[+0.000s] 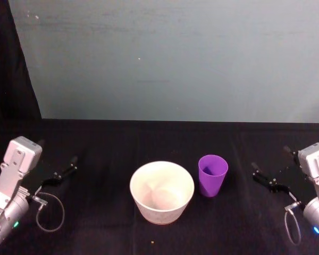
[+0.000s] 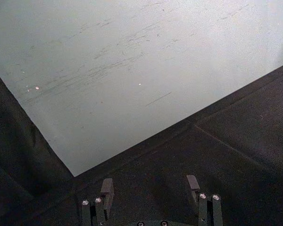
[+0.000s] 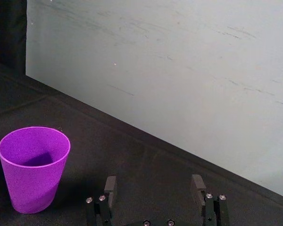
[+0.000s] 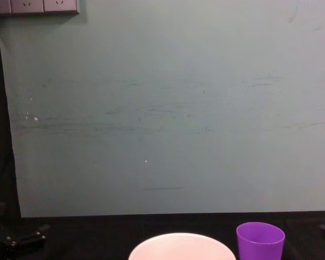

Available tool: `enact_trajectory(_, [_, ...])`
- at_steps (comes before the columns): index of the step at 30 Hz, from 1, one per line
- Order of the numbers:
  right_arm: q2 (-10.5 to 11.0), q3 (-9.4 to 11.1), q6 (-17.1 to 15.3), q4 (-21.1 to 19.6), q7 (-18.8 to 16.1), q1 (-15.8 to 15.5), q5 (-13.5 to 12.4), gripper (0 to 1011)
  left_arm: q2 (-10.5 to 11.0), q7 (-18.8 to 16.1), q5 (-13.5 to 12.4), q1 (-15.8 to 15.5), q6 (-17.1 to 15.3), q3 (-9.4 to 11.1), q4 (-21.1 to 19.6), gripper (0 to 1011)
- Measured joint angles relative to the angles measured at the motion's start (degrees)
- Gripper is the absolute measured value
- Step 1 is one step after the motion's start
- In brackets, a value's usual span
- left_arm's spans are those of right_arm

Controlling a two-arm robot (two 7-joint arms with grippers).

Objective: Pick up the cup and pour the mung beans from the cup into the bowl.

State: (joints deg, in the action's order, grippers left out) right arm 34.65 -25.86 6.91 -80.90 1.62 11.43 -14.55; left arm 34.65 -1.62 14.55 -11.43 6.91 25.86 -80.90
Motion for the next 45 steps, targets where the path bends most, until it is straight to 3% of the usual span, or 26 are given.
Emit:
enact_trajectory(41, [0.04,0.10,0.06,-0.06,-0.08,-0.12,0.01,1003,0.00,0.00,0.00,0.00,0.00,0.00,0.00,1003])
enact_trajectory(45, [1.24,1.38,0.30,-1.50,-2.47,-1.99,-1.30,1003,0.00,0.00,0.00,0.00,0.00,0.00,0.00,1003])
